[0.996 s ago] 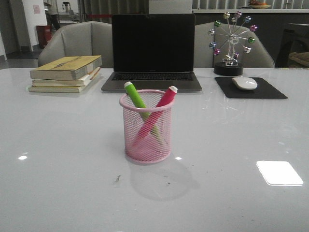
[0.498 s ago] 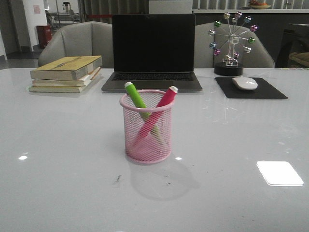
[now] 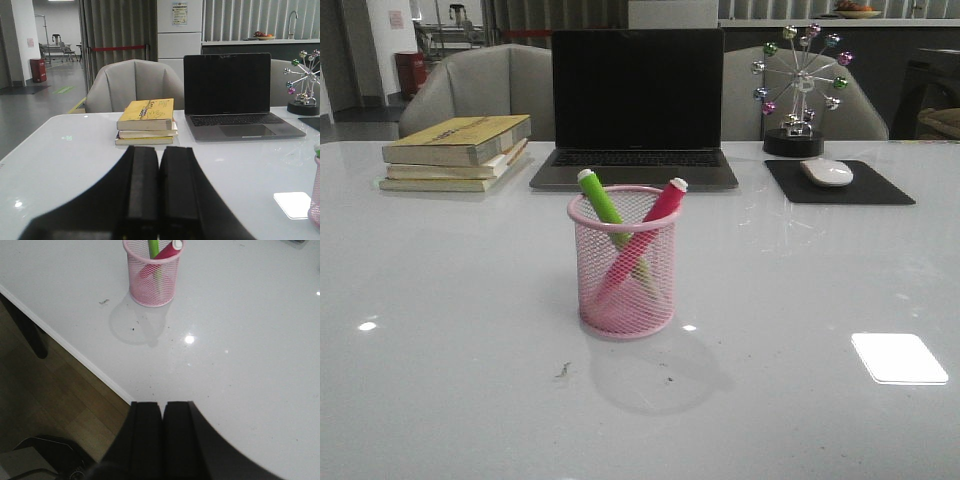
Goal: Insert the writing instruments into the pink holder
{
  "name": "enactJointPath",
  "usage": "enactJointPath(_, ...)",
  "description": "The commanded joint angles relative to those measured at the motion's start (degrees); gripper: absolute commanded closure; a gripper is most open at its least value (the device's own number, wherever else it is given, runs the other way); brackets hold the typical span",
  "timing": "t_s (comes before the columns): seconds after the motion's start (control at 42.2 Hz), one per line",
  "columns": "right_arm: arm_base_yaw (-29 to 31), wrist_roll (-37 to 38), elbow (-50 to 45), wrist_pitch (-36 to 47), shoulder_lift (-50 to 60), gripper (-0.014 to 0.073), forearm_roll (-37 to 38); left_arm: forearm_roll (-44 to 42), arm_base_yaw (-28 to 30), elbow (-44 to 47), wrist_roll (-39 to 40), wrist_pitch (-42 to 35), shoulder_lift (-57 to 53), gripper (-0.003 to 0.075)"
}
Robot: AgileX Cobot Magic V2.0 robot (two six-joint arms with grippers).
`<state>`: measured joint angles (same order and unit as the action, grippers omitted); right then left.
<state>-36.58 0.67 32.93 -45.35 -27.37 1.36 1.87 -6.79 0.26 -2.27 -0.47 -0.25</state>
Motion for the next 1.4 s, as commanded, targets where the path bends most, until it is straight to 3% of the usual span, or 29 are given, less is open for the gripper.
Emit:
enactJointPath(0.0,0.09,-0.21,1.54,3.77,-0.13,0.0537,0.49,0.61,-0.43,0.19,-0.07,-5.27,-1.07,0.0629)
enactJointPath(0.688,0.78,-0.15,0.36,4.26,1.96,0.0537,0.41,0.61,-0.43,0.19,-0.07,-5.27,-1.07,0.0629)
enactJointPath(0.948,18.91,-0.03,-9.43,13.33,15.47,0.0537,-3.76,0.61,-0.51,0.19,-0.07,-5.2,-1.07,0.0629)
enactJointPath(1.067,25.89,-0.03,-16.82,21.97,21.76,0.0537,-3.19,0.61,-0.51,0.19,-0.07,-5.2,-1.07,0.0629)
enactJointPath(1.233,32.88,-0.03,-25.89,34.72,27.0,0.0537,-4.51,0.61,-0.51,0.19,-0.07,-5.2,-1.07,0.0629)
enactJointPath(1.375,35.21,-0.03,-31.25,44.58,29.03,0.0537,-4.73,0.61,-0.51,0.19,-0.07,-5.2,-1.07,0.0629)
